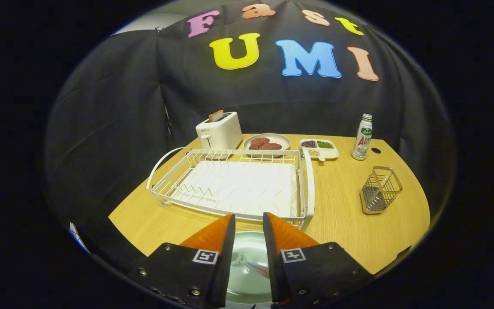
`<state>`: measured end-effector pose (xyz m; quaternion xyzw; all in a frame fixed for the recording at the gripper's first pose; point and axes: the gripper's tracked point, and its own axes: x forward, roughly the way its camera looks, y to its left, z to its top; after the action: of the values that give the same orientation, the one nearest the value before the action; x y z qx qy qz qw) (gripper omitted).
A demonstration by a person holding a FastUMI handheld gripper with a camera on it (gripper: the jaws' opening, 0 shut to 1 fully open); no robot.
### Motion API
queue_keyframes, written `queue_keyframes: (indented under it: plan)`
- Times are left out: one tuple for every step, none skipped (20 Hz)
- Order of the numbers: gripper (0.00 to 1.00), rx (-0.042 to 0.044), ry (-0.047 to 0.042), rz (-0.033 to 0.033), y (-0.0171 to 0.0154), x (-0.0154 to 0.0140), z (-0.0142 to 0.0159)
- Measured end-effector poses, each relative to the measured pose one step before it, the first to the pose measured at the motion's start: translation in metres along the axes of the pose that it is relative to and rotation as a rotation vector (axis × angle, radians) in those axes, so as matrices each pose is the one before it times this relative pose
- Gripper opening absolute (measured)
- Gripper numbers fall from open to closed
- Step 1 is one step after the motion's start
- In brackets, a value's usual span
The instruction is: Take the plate from the dish rack, then take the spoon from the basket and place it into the plate.
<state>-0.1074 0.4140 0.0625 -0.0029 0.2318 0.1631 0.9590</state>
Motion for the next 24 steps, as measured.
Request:
queue_keyframes:
  plan:
    - [0.39,0.00367,-0.00468,0.00027,-0.00202,0.00075,0.00349]
    - [0.39,0.00234,-0.00357,-0.00086,-0.00140,0.00146,0.00171]
    - [0.39,0.00030,-0.00212,-0.00265,-0.00270,0.00049,0.00165]
    - [0.39,0.00096,-0.00010,-0.00188,-0.00171,0.00103,0.00025]
    - [0.39,0.00142,0.00116,-0.00189,-0.00138,0.00026,0.00097]
    - [0.39,0.00110,0.00084,-0.00051,-0.00055,0.00026,0.00011]
    - [0.39,0.00094,0.00120,-0.00040,-0.00121,0.00031,0.00036]
    - [0.39,0.00063,0.00153,-0.00173,-0.00158,0.00035,-0.00092]
    - [0.39,0.00070,0.00059,-0.00070,-0.00101,0.00003,0.00039]
    - [0.39,0.00257,-0.00093,-0.00081,-0.00027,0.00001,-0.00007]
    - [0.39,0.00251,-0.00029,-0.00022,-0.00017,-0.00050,0.00046]
    - [0.39,0.00174,-0.00077,-0.00093,0.00032,-0.00024,-0.00032]
    - [0.39,0.00164,-0.00042,0.00072,-0.00001,-0.00087,0.00105]
    - [0.39,0.00001,-0.00153,-0.00090,0.00043,-0.00029,-0.00023]
    - [0.39,-0.00137,-0.00109,-0.00066,-0.00010,-0.00044,0.00073]
    - [0.39,-0.00263,-0.00239,-0.00287,0.00008,-0.00144,0.00103]
    - [0.39,-0.00401,-0.00468,-0.00601,-0.00118,-0.00182,0.00330]
    - [0.39,-0.00334,-0.01021,-0.00545,-0.00090,-0.00195,0.00405]
    - [0.39,-0.00257,-0.01288,-0.00619,-0.00137,-0.00261,0.00558]
    - [0.39,-0.00251,-0.01618,-0.00580,-0.00138,-0.00319,0.00747]
    - [0.39,-0.00091,-0.01876,-0.00943,-0.00266,-0.00409,0.01077]
    - [0.39,-0.00044,-0.02117,-0.00842,-0.00192,-0.00407,0.01000]
    - [0.39,0.00195,-0.03238,-0.00940,-0.00290,-0.00492,0.01565]
    - [0.39,0.00344,-0.03224,-0.01021,-0.00252,-0.00449,0.01500]
